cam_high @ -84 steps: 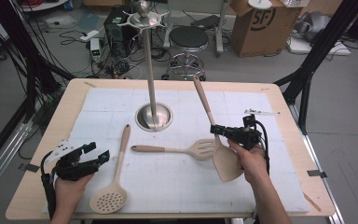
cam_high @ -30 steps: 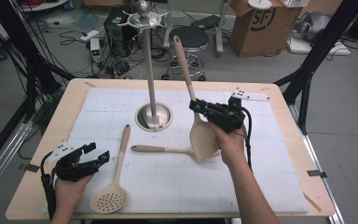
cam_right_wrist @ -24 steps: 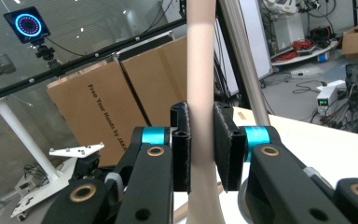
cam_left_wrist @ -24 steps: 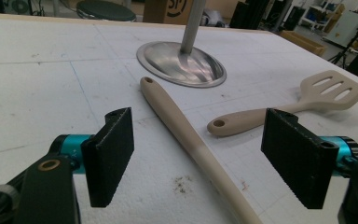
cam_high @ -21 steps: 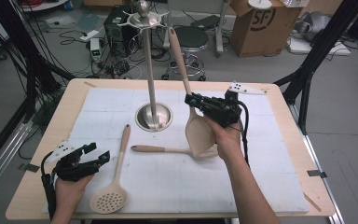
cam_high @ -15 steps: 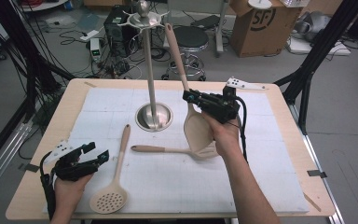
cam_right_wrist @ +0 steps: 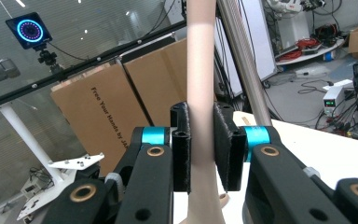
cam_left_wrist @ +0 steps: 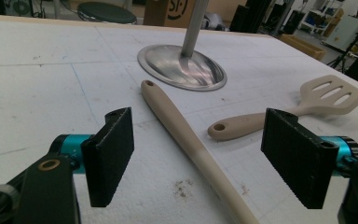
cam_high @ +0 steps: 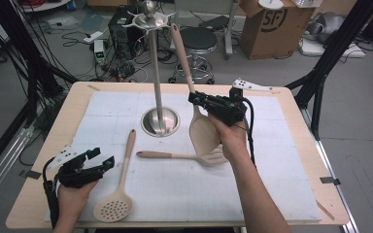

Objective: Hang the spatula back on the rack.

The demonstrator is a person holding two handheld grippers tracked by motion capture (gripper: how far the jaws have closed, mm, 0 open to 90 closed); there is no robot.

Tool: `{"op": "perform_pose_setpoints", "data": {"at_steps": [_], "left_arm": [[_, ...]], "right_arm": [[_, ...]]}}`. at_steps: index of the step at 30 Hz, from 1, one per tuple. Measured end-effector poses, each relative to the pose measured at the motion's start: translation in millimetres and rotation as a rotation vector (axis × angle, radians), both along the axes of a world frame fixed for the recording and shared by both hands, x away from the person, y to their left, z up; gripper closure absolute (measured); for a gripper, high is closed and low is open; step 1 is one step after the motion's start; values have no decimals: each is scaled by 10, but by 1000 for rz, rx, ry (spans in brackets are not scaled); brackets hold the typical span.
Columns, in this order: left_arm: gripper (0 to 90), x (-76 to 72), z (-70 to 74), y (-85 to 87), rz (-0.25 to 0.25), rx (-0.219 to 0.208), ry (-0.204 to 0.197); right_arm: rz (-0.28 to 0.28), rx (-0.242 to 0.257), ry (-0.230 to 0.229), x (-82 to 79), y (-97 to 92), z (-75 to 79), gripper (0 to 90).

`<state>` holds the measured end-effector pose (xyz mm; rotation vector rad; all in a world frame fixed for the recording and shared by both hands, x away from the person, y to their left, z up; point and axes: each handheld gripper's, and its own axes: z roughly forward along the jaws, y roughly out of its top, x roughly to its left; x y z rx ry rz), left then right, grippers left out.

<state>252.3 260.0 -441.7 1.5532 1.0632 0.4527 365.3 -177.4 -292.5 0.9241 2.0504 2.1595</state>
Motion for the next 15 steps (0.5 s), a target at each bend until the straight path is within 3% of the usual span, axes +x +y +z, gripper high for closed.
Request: {"op": "perform_pose_setpoints", "data": {"at_steps": [15], "left_arm": [[260, -1, 6, -15, -10, 3, -4]], "right_arm": [[46, 4, 7, 122, 106, -98, 783]]}}
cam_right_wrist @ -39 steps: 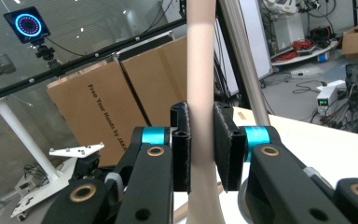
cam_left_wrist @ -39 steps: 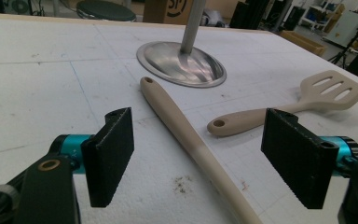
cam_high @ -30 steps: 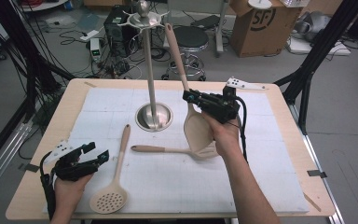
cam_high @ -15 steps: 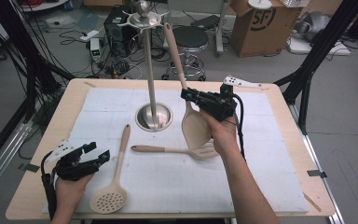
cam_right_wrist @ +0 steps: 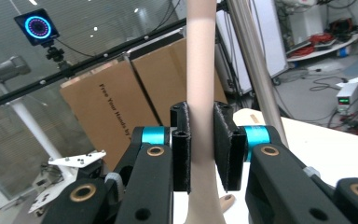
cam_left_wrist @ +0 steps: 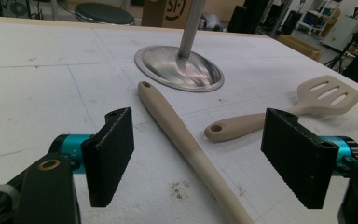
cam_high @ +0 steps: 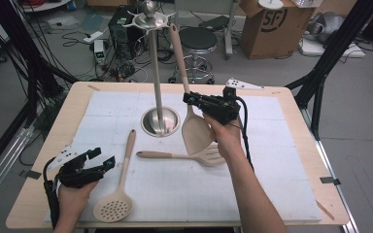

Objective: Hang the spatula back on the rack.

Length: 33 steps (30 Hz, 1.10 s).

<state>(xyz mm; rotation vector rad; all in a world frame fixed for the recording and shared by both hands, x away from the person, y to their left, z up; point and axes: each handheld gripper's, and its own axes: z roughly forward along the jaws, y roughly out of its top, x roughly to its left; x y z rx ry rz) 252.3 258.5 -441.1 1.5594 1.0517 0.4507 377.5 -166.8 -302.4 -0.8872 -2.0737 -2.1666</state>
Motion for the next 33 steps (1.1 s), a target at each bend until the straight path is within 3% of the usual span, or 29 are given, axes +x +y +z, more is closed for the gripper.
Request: {"op": "perform_pose_setpoints", "data": {"at_steps": [17, 28, 33], "left_arm": [[260, -6, 1, 1, 0, -1, -2], [260, -6, 2, -3, -2, 0, 2], [260, -2, -2, -3, 0, 0, 3]], "right_arm": [[39, 5, 42, 73, 55, -75, 775], [8, 28, 86, 105, 36, -101, 707], [-7, 22, 85, 113, 41, -108, 676]]}}
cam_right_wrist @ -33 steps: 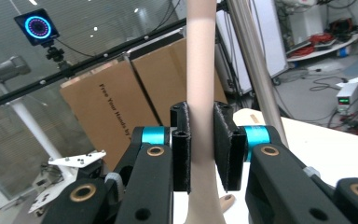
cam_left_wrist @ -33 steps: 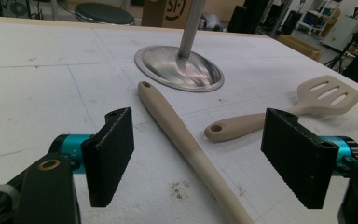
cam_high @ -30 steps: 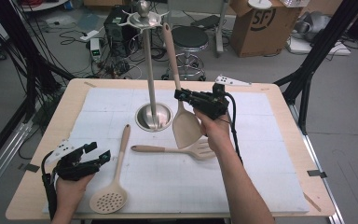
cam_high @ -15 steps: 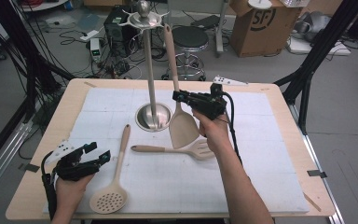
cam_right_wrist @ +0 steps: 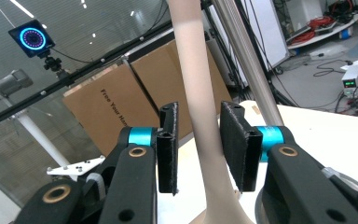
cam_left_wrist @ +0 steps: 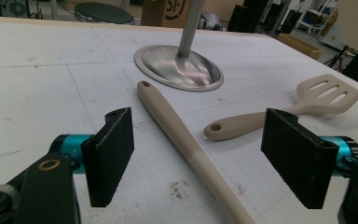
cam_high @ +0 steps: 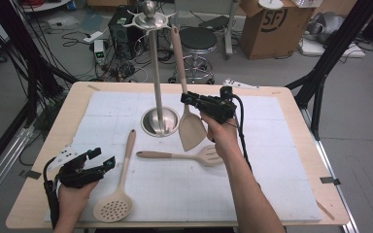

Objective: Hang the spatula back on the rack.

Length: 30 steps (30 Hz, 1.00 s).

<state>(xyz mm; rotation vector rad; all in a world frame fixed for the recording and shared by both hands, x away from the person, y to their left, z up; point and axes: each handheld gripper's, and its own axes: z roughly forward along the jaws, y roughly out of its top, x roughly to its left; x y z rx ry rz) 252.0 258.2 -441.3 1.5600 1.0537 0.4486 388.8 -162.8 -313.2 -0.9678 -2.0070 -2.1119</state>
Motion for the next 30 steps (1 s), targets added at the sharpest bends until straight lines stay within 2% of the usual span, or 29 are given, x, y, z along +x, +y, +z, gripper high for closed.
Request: {"op": "perform_pose_setpoints", "data": {"at_steps": [2, 4, 9, 12, 16, 25, 30], "left_arm": [[260, -2, 1, -2, -1, 3, 0], [259, -2, 1, -5, 0, 2, -1], [260, 4, -1, -10, -4, 4, -2], [260, -1, 1, -17, -3, 1, 1], [260, 3, -1, -9, -1, 3, -1], [260, 4, 0, -9, -4, 4, -2], [260, -2, 3, -7, -5, 4, -2]], "right_arm": [[-9, -5, -3, -1, -3, 2, 675], [-28, -8, -8, -4, -8, 7, 619], [-47, -2, -10, -15, -31, 24, 614], [-51, -20, -8, -14, -22, 21, 614], [-46, -13, -21, -18, -13, 36, 616], [-48, -4, -62, -50, 31, 191, 603], [-77, 10, -76, -59, 31, 255, 595]]}}
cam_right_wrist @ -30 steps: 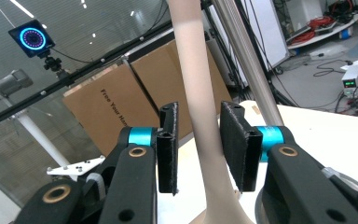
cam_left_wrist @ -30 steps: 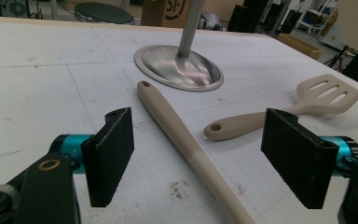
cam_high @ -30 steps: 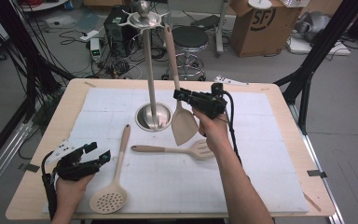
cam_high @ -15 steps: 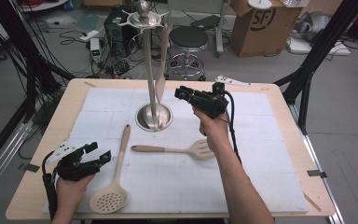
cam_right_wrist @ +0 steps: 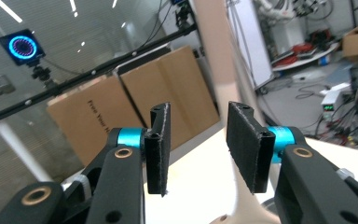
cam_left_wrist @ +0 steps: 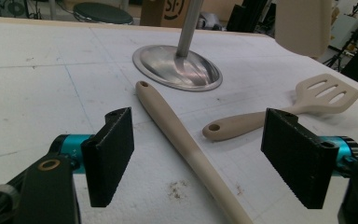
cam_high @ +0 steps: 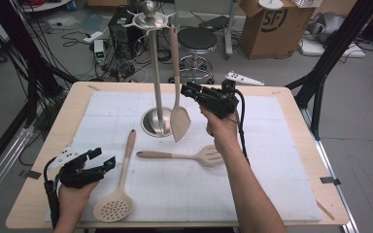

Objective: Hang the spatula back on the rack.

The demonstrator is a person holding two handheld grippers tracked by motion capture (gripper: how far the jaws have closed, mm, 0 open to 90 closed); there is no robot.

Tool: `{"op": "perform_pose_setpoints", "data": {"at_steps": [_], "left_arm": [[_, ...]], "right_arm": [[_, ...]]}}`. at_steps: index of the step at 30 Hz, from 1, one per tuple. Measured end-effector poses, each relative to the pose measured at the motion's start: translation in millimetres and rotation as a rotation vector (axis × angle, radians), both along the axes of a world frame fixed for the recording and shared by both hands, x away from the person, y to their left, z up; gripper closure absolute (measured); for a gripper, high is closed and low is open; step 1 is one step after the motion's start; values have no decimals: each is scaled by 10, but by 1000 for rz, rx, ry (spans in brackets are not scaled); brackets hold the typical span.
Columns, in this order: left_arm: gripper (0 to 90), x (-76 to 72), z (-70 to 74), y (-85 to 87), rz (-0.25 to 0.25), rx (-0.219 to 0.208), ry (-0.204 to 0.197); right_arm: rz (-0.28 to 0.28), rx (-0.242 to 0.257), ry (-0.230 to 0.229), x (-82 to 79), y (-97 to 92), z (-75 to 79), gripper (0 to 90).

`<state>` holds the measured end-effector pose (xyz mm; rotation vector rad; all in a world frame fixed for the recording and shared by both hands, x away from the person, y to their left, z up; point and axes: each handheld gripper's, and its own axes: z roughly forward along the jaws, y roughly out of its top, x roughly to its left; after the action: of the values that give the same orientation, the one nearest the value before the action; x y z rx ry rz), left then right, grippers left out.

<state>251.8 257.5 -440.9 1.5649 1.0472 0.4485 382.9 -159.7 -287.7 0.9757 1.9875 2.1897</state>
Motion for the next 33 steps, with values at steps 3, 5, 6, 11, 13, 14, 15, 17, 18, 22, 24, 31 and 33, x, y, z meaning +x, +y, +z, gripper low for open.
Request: {"op": "perform_pose_setpoints", "data": {"at_steps": [3, 5, 6, 11, 13, 14, 15, 17, 18, 22, 24, 31, 33], "left_arm": [[260, 1, 0, 0, 0, 1, -1], [259, 1, 0, -1, 0, -1, 0], [260, 2, -2, -3, 1, -2, -1], [260, 10, -7, -7, -3, 1, 3], [260, 11, -9, -13, -4, 2, 3], [260, 12, -10, -16, -4, 2, 4], [260, 13, -11, -19, -5, 0, 5], [260, 12, -11, -19, -6, 1, 6], [260, 12, -10, -19, -7, 3, 5], [260, 4, -8, -13, -5, 3, 1], [260, 8, -13, -3, -2, 0, 3], [260, 59, -31, -30, -7, -5, 12], [260, 73, -32, -43, -11, -4, 14]], "right_arm": [[-19, 14, -8, -3, -11, 29, 597], [-27, 13, -13, 4, -14, 59, 599], [-32, 16, -15, 7, -13, 78, 600], [-44, 29, -24, 31, -3, 150, 599], [-47, 32, -28, 30, 3, 183, 598], [-48, 36, -31, 28, 3, 198, 598], [-49, 35, -36, 28, 4, 211, 598], [-52, 34, -38, 29, 0, 228, 598], [-56, 37, -39, 35, -3, 233, 597], [-73, 42, -36, 66, -20, 255, 595], [-87, 51, -37, 79, -21, 281, 595], [-108, 73, -38, 155, 22, 331, 597], [-112, 70, -42, 176, 30, 335, 597]]}}
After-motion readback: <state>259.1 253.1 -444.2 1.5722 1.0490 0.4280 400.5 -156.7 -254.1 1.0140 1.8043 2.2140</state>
